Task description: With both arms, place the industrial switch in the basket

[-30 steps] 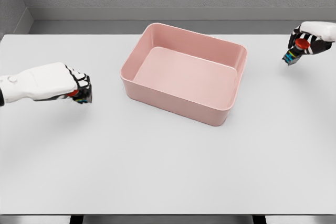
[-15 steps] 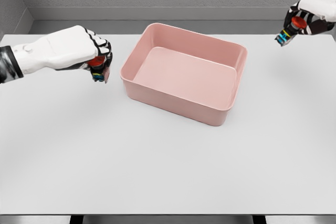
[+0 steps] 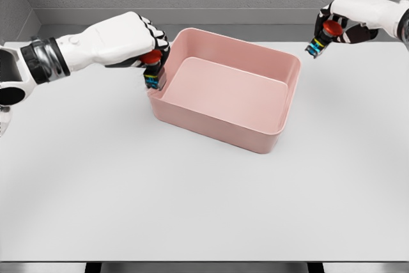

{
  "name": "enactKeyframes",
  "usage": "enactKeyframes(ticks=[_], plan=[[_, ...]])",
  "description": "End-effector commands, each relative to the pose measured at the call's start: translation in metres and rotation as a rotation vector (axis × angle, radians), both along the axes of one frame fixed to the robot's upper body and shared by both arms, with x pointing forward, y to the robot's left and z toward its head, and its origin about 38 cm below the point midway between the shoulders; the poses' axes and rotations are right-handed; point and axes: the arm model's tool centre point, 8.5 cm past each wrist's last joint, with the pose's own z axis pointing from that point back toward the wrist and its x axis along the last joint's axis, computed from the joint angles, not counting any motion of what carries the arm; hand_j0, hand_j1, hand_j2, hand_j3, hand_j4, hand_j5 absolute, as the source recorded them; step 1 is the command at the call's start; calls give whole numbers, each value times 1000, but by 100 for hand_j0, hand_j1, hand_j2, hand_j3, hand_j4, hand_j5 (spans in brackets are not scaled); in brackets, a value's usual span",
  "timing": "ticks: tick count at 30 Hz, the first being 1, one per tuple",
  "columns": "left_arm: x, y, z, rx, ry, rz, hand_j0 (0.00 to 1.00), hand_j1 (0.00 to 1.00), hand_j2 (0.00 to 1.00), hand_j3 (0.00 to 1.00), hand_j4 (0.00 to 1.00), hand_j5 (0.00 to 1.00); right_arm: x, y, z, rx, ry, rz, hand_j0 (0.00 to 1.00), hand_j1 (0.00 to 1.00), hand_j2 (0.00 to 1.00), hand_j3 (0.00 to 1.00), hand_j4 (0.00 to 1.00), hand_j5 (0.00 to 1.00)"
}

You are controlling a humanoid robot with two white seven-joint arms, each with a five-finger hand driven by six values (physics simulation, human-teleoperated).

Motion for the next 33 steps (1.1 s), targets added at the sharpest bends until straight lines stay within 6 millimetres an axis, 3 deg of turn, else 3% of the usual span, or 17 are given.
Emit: enactKeyframes(ticks=[1, 11, 14, 23, 26, 27, 28, 30, 31, 33], plan=[[6, -11, -12, -13, 30, -2, 21, 21, 21, 21, 21, 21, -4, 11, -2, -6, 1, 33, 47, 47, 47, 47, 47, 47], [23, -48, -29, 4, 71, -28, 22, 22, 22, 22, 22, 22, -12, 57, -15, -8, 20, 151, 47, 47, 47, 47, 47, 47], [33, -55, -36, 15, 98, -20, 23, 23, 23, 23, 23, 23, -11, 80, -23, -12, 38, 201, 47, 47, 47, 47, 47, 47], [39, -77, -35, 37, 96, -44, 28, 28, 28, 28, 28, 28, -11, 124, -30, -19, 59, 274, 47, 47, 47, 47, 47, 47], [46, -77, -38, 33, 115, -29, 42, 42, 42, 42, 42, 42, -11, 128, -33, -25, 65, 285, 48, 48, 48, 48, 48, 48], [46, -80, -38, 33, 115, -35, 50, 50, 50, 50, 50, 50, -10, 127, -33, -25, 66, 279, 64, 64, 64, 64, 64, 64], [45, -85, -39, 42, 113, -47, 65, 65, 65, 65, 65, 65, -6, 124, -34, -25, 69, 264, 100, 100, 100, 100, 100, 100], [45, -87, -38, 40, 112, -50, 72, 72, 72, 72, 72, 72, -6, 124, -34, -25, 69, 264, 100, 100, 100, 100, 100, 100], [45, -88, -38, 38, 111, -52, 87, 87, 87, 87, 87, 87, -6, 124, -33, -25, 67, 264, 100, 100, 100, 100, 100, 100], [45, -88, -38, 38, 111, -52, 95, 95, 95, 95, 95, 95, -6, 124, -32, -24, 65, 267, 100, 100, 100, 100, 100, 100]])
